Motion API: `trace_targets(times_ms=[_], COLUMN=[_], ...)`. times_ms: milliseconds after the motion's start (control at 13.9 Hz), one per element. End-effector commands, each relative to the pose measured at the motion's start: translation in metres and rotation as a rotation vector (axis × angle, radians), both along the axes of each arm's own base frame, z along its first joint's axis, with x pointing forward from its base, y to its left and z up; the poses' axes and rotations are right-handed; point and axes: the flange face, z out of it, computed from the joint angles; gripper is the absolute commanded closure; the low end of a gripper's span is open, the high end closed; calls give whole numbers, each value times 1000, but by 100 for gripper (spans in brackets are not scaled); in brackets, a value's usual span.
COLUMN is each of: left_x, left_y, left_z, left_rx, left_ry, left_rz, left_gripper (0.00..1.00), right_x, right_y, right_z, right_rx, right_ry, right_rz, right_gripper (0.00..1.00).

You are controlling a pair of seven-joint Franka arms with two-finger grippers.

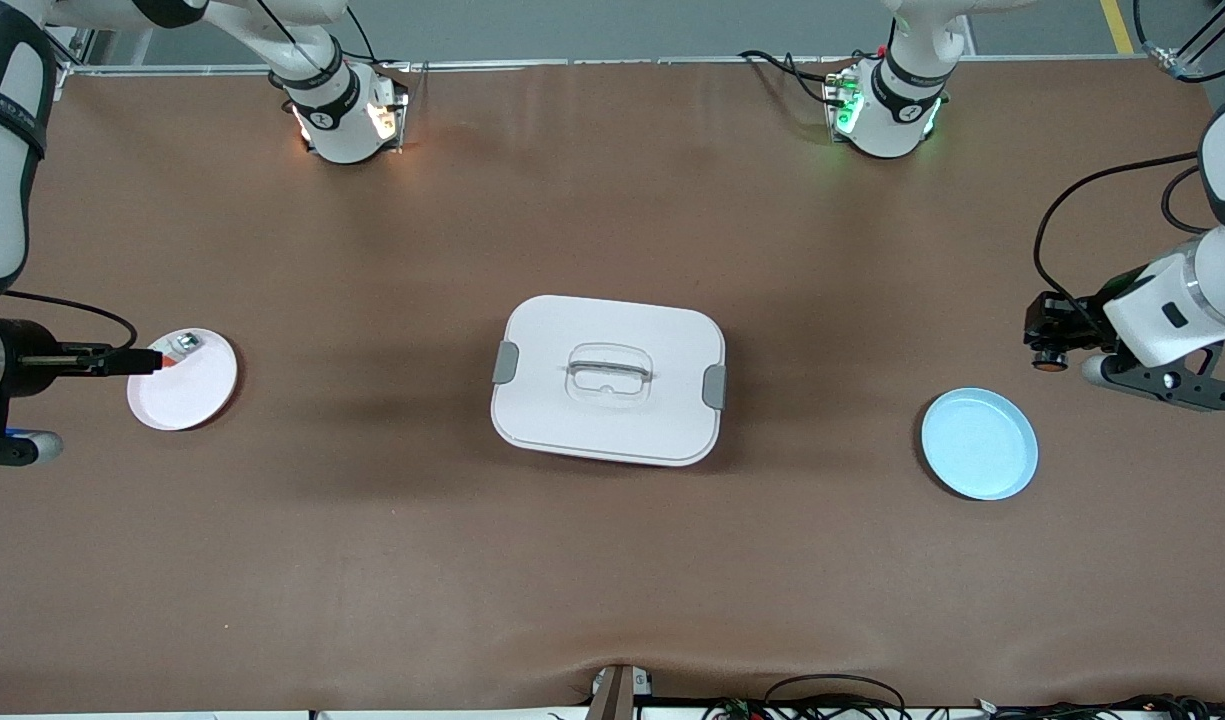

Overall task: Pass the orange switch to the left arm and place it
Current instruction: 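Carry the switch with the left gripper over the light-blue plate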

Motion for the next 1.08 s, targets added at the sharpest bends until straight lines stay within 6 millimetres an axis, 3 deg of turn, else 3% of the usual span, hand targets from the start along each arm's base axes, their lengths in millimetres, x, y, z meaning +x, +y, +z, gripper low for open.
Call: trace_targets(times_ms=[0, 144, 361, 650, 1011], left_x=[2, 2, 0, 3, 6], left_y=[7, 22, 45, 48, 50], left_z=[-6, -6, 2, -1, 4], left_rx=[25, 29, 39, 182, 200], left_ry=[6, 7, -4, -19, -44], left_rz=[-10, 27, 118, 407, 739], left_gripper=[94, 94, 94, 93, 93], right_x=[-5, -13, -15, -31, -40], right_y=[-3, -5, -6, -4, -3], right_z=[9, 31, 37, 74, 81], right_rx=[-8, -13, -14, -11, -3], right_ry=[-6, -36, -41, -95, -77], right_rz=[4, -3, -6, -3, -5], right_gripper=[0, 0, 0, 0, 0])
